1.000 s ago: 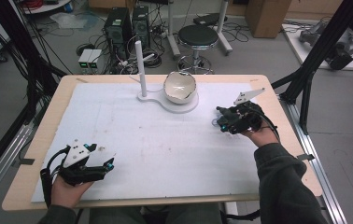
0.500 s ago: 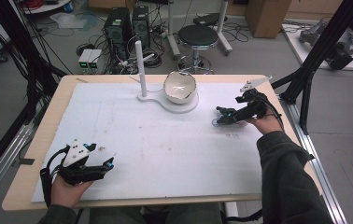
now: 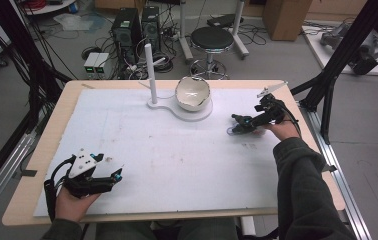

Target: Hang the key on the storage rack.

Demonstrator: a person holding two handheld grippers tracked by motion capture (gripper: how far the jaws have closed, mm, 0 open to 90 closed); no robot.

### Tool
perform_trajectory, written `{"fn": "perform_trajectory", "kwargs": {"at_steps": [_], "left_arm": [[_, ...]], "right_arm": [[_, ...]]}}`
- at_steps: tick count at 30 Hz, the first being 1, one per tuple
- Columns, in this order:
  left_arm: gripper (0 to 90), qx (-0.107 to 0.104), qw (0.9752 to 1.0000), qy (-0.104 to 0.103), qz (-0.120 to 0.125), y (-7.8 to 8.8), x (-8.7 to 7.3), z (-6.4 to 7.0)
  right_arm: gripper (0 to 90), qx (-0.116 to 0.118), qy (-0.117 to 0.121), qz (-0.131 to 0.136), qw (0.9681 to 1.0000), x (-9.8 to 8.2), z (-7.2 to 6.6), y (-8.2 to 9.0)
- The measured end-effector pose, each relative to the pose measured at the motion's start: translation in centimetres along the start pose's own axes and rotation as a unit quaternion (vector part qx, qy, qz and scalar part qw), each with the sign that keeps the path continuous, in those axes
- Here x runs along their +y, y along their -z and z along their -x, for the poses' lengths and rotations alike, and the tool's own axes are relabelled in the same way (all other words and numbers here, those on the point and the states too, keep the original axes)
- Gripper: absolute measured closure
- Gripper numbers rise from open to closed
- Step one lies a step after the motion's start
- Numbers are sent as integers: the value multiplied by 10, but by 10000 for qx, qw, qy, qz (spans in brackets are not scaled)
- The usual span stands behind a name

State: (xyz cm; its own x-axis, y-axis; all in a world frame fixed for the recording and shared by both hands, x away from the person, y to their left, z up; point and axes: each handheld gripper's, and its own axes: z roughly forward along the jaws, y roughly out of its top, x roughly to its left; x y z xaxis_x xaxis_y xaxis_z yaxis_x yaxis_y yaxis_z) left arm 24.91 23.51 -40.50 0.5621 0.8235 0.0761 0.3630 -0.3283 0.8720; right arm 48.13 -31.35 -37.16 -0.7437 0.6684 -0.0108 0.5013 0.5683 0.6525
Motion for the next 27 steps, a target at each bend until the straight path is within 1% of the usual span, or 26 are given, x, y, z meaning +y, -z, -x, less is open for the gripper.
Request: {"fn": "perform_trajectory", "kwargs": {"at_steps": [4,5,7,8,12,15,18,19,21,22,23,25,27], "left_arm": [[212,7,10000,6,-5,-1,0,-1],[213,24,10000,7,-8,-1,0,-1],[213,28,10000,14,-16,-1,-1,-2],[213,28,10000,14,-16,-1,-1,-2],[213,18,10000,13,-38,-1,-1,-2],[213,40,10000,18,-30,-1,-1,-3],[213,39,10000,30,-11,-1,-1,-3],[213,40,10000,28,-12,-1,-1,-3],[214,46,10000,27,-14,-1,-1,-4],[214,52,10000,29,-11,0,-1,-4],[214,61,10000,32,-3,0,-1,-3],[214,56,10000,21,-22,1,-1,-3],[215,63,10000,34,-11,0,-2,-3]], "right_arm": [[153,7,64,-167,9998,-1,2,-10],[153,-27,110,-235,9997,-2,3,-12],[153,-23,86,-324,9994,-3,4,-16],[156,-28,116,-369,9992,-3,4,-18],[176,12,202,-482,9986,-4,4,-24],[195,76,271,-664,9974,-5,4,-28],[226,137,345,-778,9963,-6,3,-31],[241,159,409,-851,9954,-6,2,-33],[269,213,471,-916,9945,-7,1,-36],[270,221,472,-959,9940,-8,0,-37],[274,181,509,-976,9938,-8,-1,-38],[291,201,498,-951,9940,-9,-1,-38],[323,202,434,-933,9945,-10,-1,-37]]}}
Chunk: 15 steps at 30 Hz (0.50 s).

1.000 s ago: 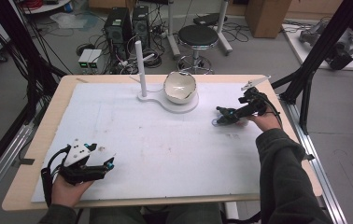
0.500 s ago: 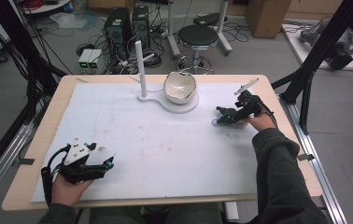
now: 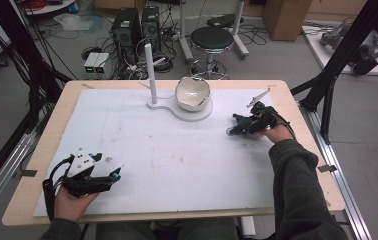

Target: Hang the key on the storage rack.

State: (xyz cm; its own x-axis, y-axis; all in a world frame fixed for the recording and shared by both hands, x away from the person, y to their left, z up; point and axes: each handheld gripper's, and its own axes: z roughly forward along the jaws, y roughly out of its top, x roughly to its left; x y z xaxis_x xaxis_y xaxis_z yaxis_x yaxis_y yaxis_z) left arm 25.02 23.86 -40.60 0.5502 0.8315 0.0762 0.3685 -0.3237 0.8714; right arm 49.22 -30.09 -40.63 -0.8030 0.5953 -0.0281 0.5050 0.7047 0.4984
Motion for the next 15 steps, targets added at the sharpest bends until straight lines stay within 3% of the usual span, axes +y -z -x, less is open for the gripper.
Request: {"fn": "perform_trajectory", "kwargs": {"at_steps": [4,15], "left_arm": [[215,-5,10000,-16,-2,-1,0,0],[216,36,10000,-22,47,2,1,0]], "right_arm": [[373,-19,-14,54,10000,-2,-1,3],[416,440,88,373,9983,6,-13,8]]}}
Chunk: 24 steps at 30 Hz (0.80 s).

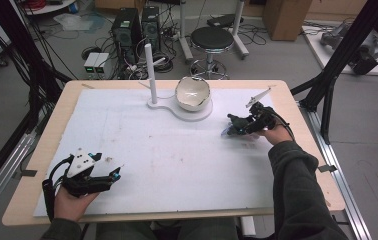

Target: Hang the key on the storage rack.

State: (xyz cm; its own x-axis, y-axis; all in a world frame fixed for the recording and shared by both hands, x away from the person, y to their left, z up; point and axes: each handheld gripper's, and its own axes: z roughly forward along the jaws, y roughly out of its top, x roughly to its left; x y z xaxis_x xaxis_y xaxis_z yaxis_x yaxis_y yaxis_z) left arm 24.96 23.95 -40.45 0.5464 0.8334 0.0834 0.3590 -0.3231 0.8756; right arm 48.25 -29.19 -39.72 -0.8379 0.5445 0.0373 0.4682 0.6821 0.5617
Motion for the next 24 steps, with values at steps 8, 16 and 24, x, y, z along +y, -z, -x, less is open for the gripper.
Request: {"fn": "perform_trajectory", "kwargs": {"at_steps": [8,16,24], "left_arm": [[216,11,10000,11,35,0,0,0],[216,-7,10000,8,64,1,1,0],[216,8,10000,30,66,2,1,-1]], "right_arm": [[415,124,-23,213,9997,6,-13,13],[415,248,-33,481,9985,11,-28,27],[414,365,46,518,9980,18,-43,29]]}}
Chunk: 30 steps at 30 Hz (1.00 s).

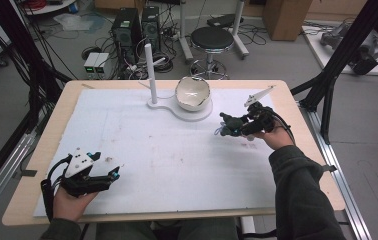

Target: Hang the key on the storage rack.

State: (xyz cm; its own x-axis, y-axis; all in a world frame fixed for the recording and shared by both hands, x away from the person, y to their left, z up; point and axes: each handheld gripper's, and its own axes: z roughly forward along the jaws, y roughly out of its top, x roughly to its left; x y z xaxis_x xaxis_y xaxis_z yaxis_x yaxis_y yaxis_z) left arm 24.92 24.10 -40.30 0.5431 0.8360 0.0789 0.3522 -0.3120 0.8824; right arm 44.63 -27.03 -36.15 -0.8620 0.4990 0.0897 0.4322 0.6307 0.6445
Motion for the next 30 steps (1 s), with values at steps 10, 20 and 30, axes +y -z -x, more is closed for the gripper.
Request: {"fn": "perform_trajectory", "kwargs": {"at_steps": [10,20,30], "left_arm": [[216,11,10000,14,11,1,0,-2],[216,36,10000,0,9,3,-1,-4],[216,33,10000,-11,4,3,-1,-4]], "right_arm": [[414,181,25,176,9997,9,-16,0],[414,315,54,323,9990,21,-28,-3],[414,394,119,361,9985,34,-39,-4]]}}
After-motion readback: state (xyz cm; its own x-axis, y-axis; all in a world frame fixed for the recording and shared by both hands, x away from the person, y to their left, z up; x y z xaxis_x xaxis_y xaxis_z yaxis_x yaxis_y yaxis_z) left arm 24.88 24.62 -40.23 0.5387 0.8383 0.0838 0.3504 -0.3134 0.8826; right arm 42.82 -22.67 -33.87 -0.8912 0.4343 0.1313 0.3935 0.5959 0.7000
